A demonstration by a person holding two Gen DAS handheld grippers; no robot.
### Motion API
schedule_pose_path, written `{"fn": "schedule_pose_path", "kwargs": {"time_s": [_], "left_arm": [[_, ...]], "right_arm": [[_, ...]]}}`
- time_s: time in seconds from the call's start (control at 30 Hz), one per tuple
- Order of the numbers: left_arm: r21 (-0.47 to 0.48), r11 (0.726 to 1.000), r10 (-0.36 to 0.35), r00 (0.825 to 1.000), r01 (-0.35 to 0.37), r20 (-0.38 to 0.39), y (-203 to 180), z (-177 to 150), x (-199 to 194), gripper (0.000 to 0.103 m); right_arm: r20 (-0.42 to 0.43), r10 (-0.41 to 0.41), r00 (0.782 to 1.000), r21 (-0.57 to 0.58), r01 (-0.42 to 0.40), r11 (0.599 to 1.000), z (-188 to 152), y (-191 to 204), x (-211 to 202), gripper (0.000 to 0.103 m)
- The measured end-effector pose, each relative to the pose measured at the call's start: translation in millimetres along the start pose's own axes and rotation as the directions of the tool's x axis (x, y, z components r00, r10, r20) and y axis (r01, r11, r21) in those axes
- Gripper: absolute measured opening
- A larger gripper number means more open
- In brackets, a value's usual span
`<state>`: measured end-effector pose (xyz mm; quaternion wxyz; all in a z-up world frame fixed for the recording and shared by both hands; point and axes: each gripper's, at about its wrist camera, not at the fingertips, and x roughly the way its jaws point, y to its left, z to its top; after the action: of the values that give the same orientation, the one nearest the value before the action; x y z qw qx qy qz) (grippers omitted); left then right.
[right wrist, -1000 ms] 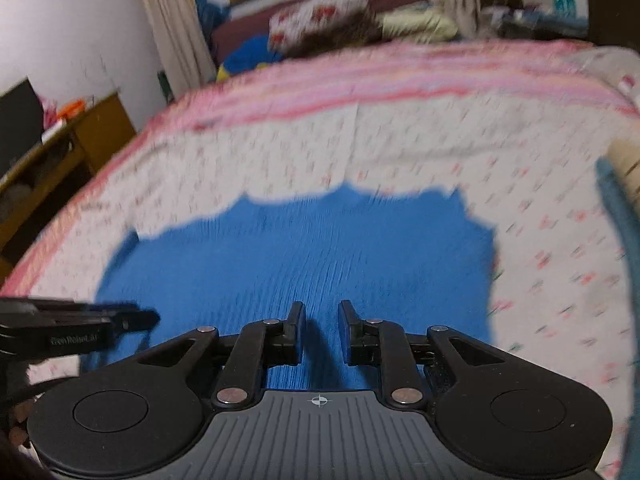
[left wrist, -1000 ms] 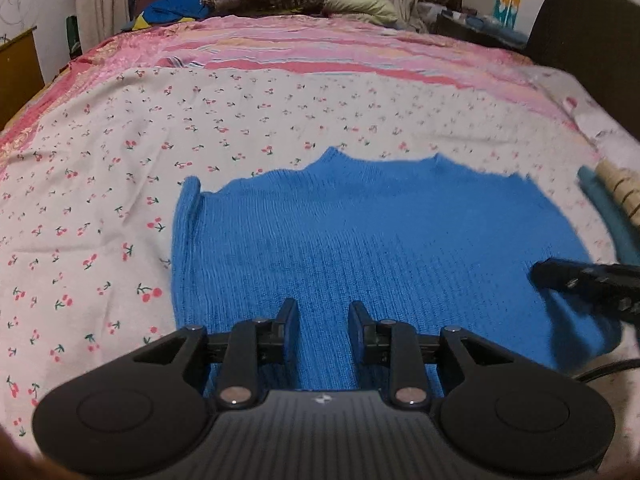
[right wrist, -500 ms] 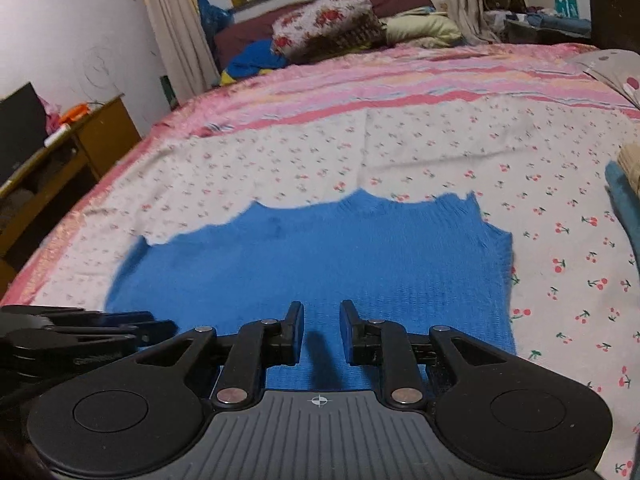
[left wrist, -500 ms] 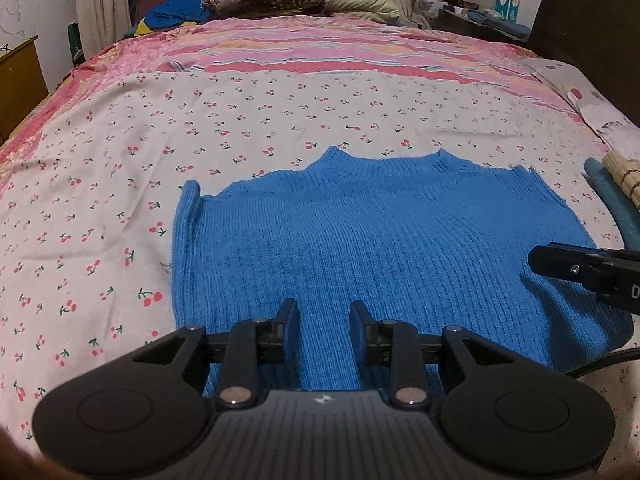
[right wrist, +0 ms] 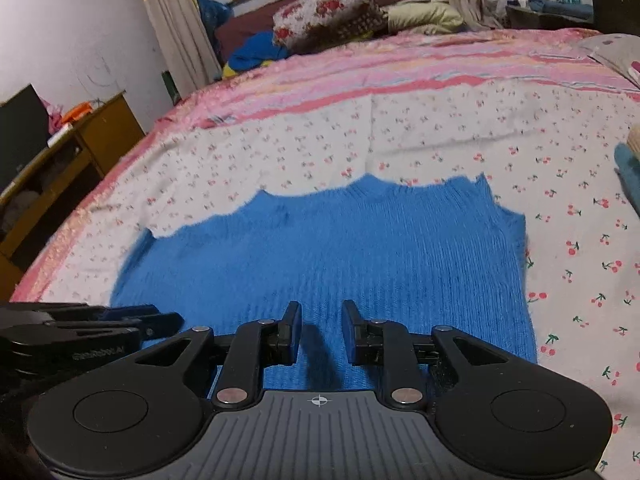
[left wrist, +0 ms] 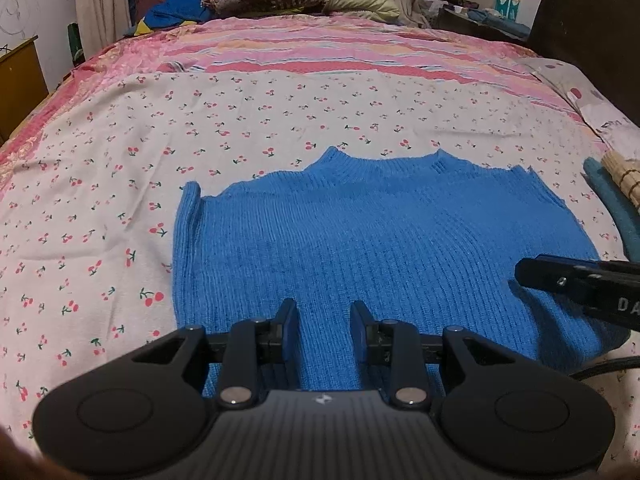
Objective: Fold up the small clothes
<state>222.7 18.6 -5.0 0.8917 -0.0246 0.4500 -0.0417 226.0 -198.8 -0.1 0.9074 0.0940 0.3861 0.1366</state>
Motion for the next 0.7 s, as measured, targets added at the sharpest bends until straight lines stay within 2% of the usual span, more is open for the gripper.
{"fn": "schedule_pose_path", "kwargs": {"time_s": [0.2,0.37,0.7], "left_arm": [[0.007,1.000,-0.001,1.000,0.001,0.000,-3.2,0.1,-2.2,0.036],[0.014,1.000,0.003,1.000,-0.003,-0.010,-3.3,-1.3,-0.2,0.036],[0.005,1.000,0.004,1.000,-0.004,-0.007,1.0,-4.6,-7.0,0.037]], "right_arm": [[-0.006,0.016,1.000,-0.009,-0.016,1.000,1.1,6.1,2.7,0.023],[-0.046,0.001,0.999,-0.015,-0.002,1.000,-4.4,6.3,15.8,0.024],[-0.007,-0.005,1.000,0.039,0.005,0.999,-2.7,-5.2,-0.3,0.025]]}}
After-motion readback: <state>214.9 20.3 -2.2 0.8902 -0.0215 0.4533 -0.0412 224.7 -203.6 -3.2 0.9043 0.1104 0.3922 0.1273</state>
